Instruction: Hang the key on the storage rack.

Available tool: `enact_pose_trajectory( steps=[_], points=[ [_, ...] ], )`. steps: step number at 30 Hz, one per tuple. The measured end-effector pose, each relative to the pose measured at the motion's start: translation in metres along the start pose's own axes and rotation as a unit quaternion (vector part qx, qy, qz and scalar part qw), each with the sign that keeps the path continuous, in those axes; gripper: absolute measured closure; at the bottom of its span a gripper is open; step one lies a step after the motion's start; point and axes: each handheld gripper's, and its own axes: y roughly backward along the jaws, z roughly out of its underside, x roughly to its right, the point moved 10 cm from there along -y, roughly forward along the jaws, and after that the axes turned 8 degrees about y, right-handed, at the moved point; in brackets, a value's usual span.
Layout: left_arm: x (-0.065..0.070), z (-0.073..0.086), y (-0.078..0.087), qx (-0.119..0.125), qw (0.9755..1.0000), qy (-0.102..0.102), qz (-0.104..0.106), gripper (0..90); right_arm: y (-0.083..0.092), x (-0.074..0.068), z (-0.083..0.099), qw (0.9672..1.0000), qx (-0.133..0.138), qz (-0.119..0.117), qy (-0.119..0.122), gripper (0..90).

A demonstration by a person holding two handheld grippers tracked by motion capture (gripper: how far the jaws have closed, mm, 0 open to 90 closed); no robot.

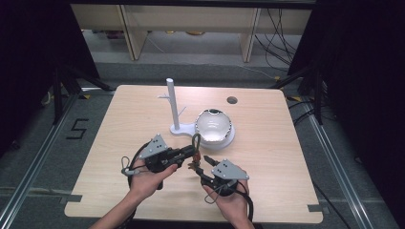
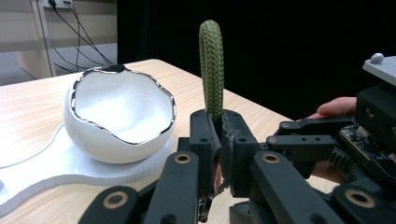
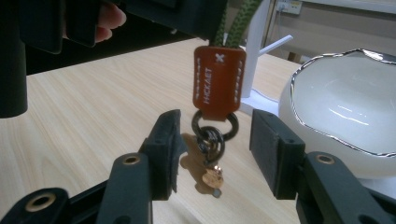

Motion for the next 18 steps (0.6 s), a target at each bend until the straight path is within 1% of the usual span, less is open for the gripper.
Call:
enact_pose_trajectory(
  steps=[2,3,4,6,7,8,9,11,12,14,15,16,17,18],
  points=[
    [-0.003,-0.001,0.003,0.0,1.0,0.0,-0.008,83.3,0.0,0.0,0.0,1.0,0.003,0.003,0.0,53.4],
    [-0.003,-0.001,0.003,0.0,1.0,0.0,-0.008,83.3,0.0,0.0,0.0,1.0,0.003,0.003,0.0,53.4],
    [-0.006,-0.002,0.006,0.001,0.9999,-0.001,-0.013,83.3,0.001,-0.002,0.001,1.0,-0.004,-0.004,-0.006,53.4],
    [-0.009,-0.002,0.008,0.002,0.9998,-0.002,-0.018,83.3,0.001,-0.001,0.002,1.0,-0.005,-0.002,0.001,53.4],
    [-0.01,-0.003,0.01,0.002,0.9997,-0.004,-0.023,83.3,0.001,-0.003,0.003,0.9999,-0.009,-0.006,-0.005,53.5],
    [-0.011,-0.003,0.011,0.006,0.9998,-0.003,-0.021,83.3,0.002,-0.003,0.003,0.9999,-0.01,-0.007,-0.005,53.5],
    [-0.013,-0.003,0.013,0.003,0.9996,-0.005,-0.028,83.3,0.002,-0.003,0.004,0.9999,-0.011,-0.006,-0.006,53.5],
    [-0.015,-0.004,0.015,0.008,0.9995,-0.005,-0.03,83.3,0.002,0.001,0.004,1.0,-0.007,0.0,-0.001,53.5],
    [-0.017,-0.004,0.017,0.005,0.9992,-0.008,-0.038,83.3,0.003,0.001,0.004,1.0,-0.008,-0.001,-0.003,53.4],
    [-0.018,-0.005,0.018,0.008,0.9991,-0.008,-0.04,83.3,0.003,0.001,0.004,1.0,-0.006,-0.001,-0.005,53.4],
    [-0.019,-0.006,0.018,0.01,0.9991,-0.008,-0.041,83.3,0.002,-0.003,0.005,0.9998,-0.006,-0.009,-0.018,53.4],
    [-0.021,-0.006,0.02,0.008,0.9989,-0.01,-0.046,83.3,0.002,-0.002,0.004,0.9998,-0.003,-0.009,-0.015,53.5],
    [-0.023,-0.007,0.022,0.01,0.9986,-0.011,-0.05,83.3,0.003,0.003,0.004,1.0,-0.001,0.001,-0.003,53.6],
    [-0.023,-0.007,0.022,0.01,0.9986,-0.011,-0.05,83.3,0.003,0.003,0.004,1.0,-0.001,0.001,-0.003,53.6]
  ],
)
